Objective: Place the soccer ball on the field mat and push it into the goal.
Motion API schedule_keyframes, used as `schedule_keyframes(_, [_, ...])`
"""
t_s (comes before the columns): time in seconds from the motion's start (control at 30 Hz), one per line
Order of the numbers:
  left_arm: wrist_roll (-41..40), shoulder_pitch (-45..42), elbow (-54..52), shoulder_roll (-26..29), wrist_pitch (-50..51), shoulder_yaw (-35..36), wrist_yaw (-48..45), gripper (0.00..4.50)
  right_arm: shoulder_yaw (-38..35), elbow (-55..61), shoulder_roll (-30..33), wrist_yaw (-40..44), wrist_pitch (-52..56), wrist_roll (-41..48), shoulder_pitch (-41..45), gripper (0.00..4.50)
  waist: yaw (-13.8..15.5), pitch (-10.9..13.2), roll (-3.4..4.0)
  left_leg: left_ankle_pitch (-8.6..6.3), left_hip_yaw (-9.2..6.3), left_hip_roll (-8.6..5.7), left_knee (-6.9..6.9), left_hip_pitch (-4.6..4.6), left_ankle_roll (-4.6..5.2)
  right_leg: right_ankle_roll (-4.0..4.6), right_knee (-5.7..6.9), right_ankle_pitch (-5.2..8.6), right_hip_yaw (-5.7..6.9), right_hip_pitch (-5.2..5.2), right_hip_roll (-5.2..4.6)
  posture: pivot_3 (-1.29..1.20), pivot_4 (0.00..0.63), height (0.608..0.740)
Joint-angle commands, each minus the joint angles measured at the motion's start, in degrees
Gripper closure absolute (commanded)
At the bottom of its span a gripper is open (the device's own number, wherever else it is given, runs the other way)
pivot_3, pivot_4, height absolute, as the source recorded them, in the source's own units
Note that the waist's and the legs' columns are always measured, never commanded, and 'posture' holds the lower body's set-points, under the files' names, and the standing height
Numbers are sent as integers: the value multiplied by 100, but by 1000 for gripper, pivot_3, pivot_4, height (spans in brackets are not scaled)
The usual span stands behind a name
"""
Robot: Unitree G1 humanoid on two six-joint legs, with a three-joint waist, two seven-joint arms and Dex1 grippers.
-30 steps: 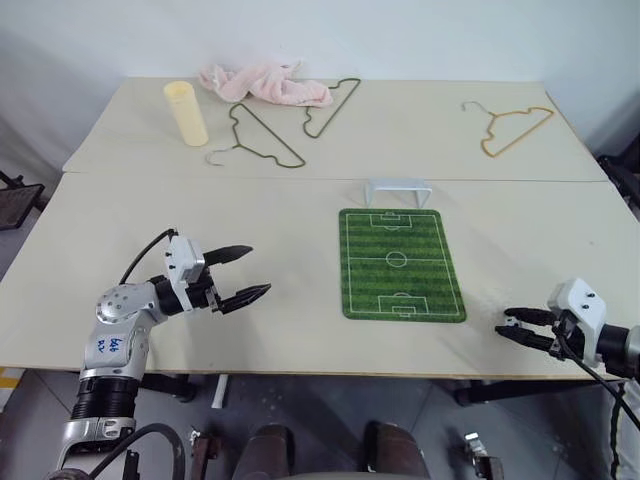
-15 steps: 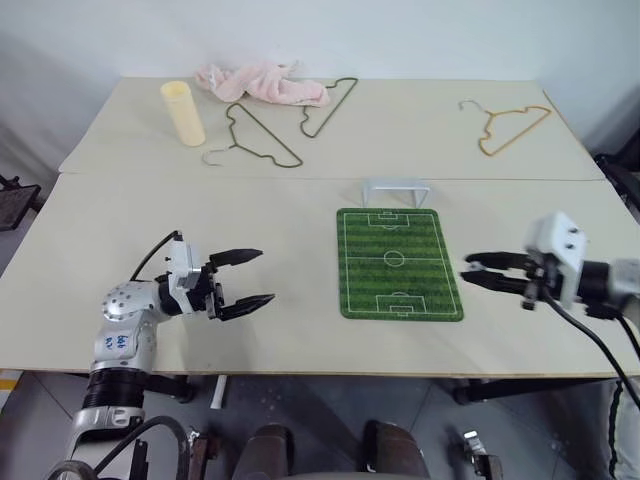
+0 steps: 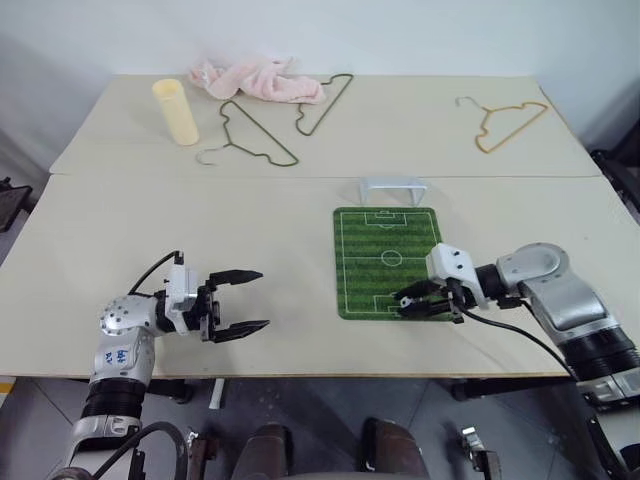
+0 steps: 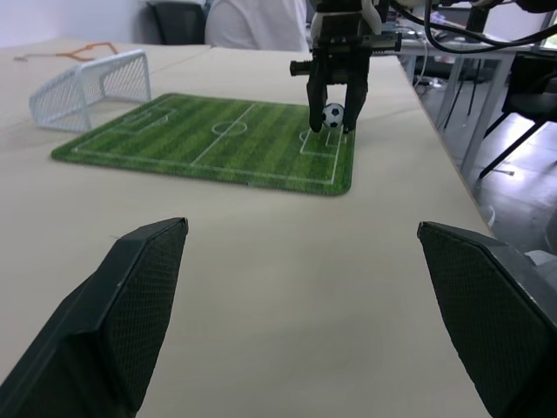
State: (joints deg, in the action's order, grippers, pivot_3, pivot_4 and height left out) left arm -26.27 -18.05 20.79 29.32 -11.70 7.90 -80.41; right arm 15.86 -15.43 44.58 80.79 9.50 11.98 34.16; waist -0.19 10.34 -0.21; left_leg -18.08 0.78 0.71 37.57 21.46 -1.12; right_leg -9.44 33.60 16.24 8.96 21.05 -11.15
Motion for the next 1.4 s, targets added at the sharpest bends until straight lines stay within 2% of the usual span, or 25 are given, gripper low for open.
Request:
schedule_keyframes(0.03, [-84,87,-340,44,-36,74,129,0,-55,-285,-87,133,-275,-129,243,3642,-3,0,0,0,0,1,5,0,0,0,2,0,0,-1,0,0,150,740])
schedule_keyframes(0.4, [-107,229,-608,0,47,39,396,0,-36,-736,-484,325,-540,-308,489,3642,-4,0,0,-2,0,3,18,0,-3,0,16,0,-3,1,1,0,150,740])
schedule_keyframes(0.97, [-65,74,-517,-71,48,-48,538,0,-76,-736,-520,244,-604,-353,403,3642,-5,0,0,-2,0,3,20,-1,-4,0,18,0,-4,0,1,0,150,740])
schedule_keyframes(1.13, [-56,-23,-442,-104,37,-55,542,0,-153,-688,-569,149,-730,-317,409,2055,-16,0,0,-2,1,4,21,-2,-4,0,18,0,-4,0,1,0,150,740])
schedule_keyframes(1.4, [-57,-83,-383,-154,10,-61,546,0,-261,-374,-469,298,-632,-169,439,2055,-5,0,0,-2,2,4,23,-1,-4,0,20,0,-5,1,1,0,150,740])
